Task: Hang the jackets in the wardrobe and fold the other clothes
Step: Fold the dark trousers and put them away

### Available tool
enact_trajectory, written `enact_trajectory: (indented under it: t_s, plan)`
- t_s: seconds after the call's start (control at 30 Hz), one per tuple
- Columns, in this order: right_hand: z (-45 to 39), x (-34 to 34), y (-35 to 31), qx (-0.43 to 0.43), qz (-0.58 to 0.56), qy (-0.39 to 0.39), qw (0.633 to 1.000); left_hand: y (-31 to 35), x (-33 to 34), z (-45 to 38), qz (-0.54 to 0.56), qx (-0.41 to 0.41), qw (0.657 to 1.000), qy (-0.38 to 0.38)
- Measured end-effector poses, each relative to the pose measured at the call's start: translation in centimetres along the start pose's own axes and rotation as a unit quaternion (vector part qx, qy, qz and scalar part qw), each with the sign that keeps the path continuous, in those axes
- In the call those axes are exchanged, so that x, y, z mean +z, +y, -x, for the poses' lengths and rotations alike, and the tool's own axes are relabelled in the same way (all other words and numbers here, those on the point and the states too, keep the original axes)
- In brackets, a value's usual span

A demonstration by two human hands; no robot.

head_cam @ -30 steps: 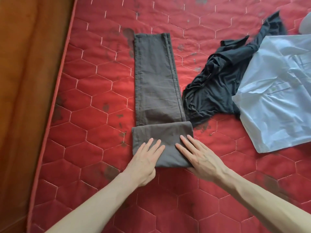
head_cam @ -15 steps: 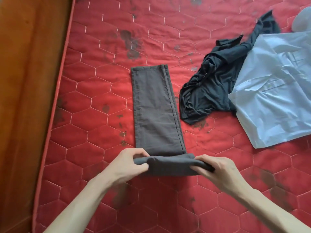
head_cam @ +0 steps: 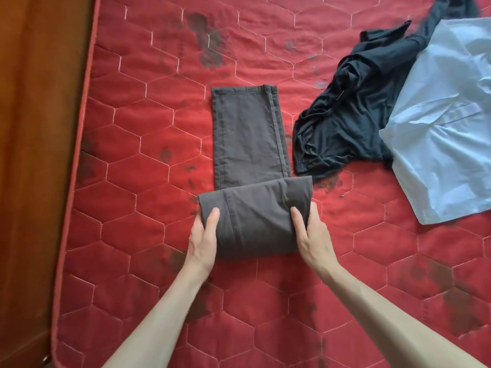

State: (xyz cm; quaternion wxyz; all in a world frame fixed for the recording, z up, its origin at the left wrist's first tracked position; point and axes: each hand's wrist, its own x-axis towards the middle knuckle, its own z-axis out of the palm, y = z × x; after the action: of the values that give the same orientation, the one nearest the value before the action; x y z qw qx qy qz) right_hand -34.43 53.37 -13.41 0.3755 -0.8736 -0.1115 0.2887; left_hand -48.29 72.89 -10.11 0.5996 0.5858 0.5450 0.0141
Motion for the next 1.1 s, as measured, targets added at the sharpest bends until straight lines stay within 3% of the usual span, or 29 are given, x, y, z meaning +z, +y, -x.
enact_trajectory:
  t_s: [0.1,0.2,0.4,0.47,0.57,0.6,0.67,0.77,0.87,1.0,1.1]
  plan:
    - [-0.9,1.0,0.7,-0.001,0.085,0.023,0.996,-1.2,0.3,-0.6,-0.086,0.046,0.995,0.002]
    - [-1.1,2.1,1.0,0.009,0.171,0.082,0.982,-2.7,0.8,-1.3,-0.158,0.042,0.987,0.000]
    - [0.0,4.2,0.8,0.077,0.212,0.173,0.959,-3.4,1.5,-3.1,-0.264,0.082,0.960,0.045]
    - [0.2,4.6,0.7,0.084,0.190,0.211,0.955,-3.1,2.1,-2.8,-0.319,0.099,0.938,0.093]
    - [0.3,4.2,0.6,0.002,0.233,0.251,0.939,-3.2,3.0,-1.6,-0.376,0.215,0.883,0.183]
    - [0.2,3.8,0.7,-0.057,0.253,0.240,0.936,-3.4,3.1,-1.4,-0.393,0.274,0.857,0.188]
    - [-0.2,3.2,1.2,-0.183,0.299,0.181,0.919,-4.3,3.1,-1.2,-0.459,0.355,0.804,0.129]
    - [-0.8,2.7,1.9,-0.270,0.358,0.081,0.890,-5.6,3.0,-1.5,-0.535,0.375,0.756,0.041]
    - [-1.2,2.5,2.7,-0.256,0.367,0.052,0.893,-6.0,2.6,-2.5,-0.539,0.384,0.750,0.015]
    - [-1.5,3.2,3.5,-0.191,0.326,0.081,0.922,-6.3,2.4,-3.6,-0.554,0.389,0.736,-0.007]
    - [-1.6,3.4,3.5,-0.175,0.343,0.088,0.919,-6.1,2.5,-3.9,-0.568,0.382,0.729,-0.015]
